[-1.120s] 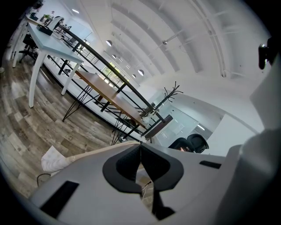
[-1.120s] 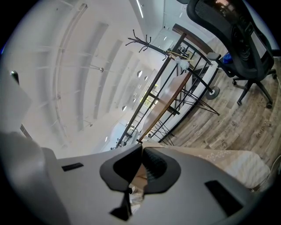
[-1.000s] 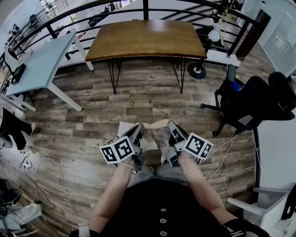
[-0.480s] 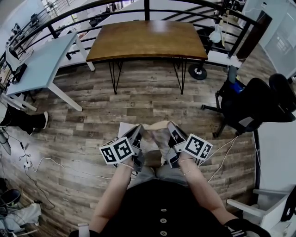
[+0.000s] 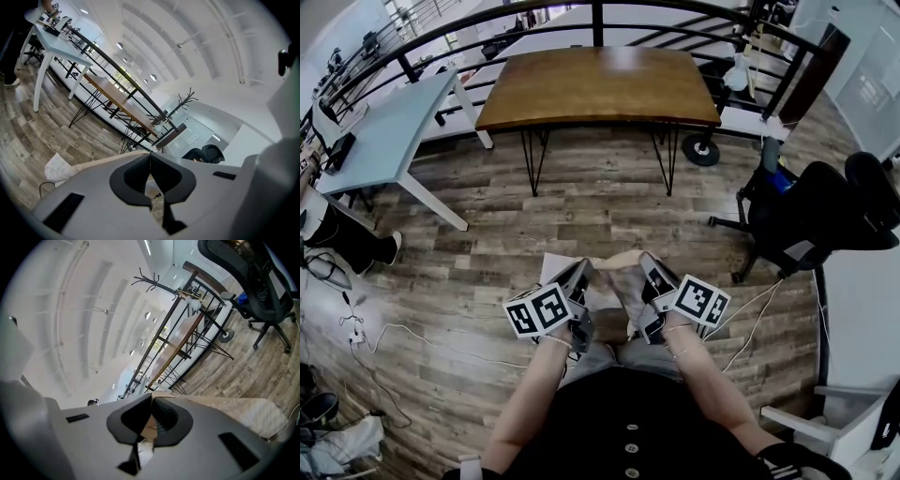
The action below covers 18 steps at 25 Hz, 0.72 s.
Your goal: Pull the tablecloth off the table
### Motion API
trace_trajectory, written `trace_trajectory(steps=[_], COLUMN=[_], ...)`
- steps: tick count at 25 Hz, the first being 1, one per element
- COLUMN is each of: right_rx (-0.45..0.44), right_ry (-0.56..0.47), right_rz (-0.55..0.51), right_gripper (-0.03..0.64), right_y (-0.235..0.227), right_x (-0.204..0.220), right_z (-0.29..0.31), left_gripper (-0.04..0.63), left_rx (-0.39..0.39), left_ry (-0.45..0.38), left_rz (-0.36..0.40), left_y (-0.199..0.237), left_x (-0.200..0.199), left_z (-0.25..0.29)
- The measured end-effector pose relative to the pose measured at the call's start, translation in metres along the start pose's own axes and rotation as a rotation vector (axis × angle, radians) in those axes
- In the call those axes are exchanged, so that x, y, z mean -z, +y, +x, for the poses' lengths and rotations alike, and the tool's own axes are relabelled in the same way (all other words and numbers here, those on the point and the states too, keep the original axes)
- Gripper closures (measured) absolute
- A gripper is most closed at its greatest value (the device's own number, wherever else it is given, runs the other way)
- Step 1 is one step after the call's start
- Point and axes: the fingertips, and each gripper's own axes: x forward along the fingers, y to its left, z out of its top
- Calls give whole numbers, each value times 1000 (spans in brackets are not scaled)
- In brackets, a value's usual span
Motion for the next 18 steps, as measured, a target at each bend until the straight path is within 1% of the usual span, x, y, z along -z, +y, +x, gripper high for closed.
trace_trajectory(steps=[8, 18], right_rx=[-1, 2], right_ry=[9, 19], right_rz=[3, 18], right_gripper=[591, 591], right_y=[-3, -7], right_x=[0, -1], right_z=[0, 0], left_gripper=[580, 580], left_rx=[-11, -1], left_ry=[0, 3], left_rz=[0, -14], left_y=[2, -3], left_x=[2, 3], left_z=[2, 3])
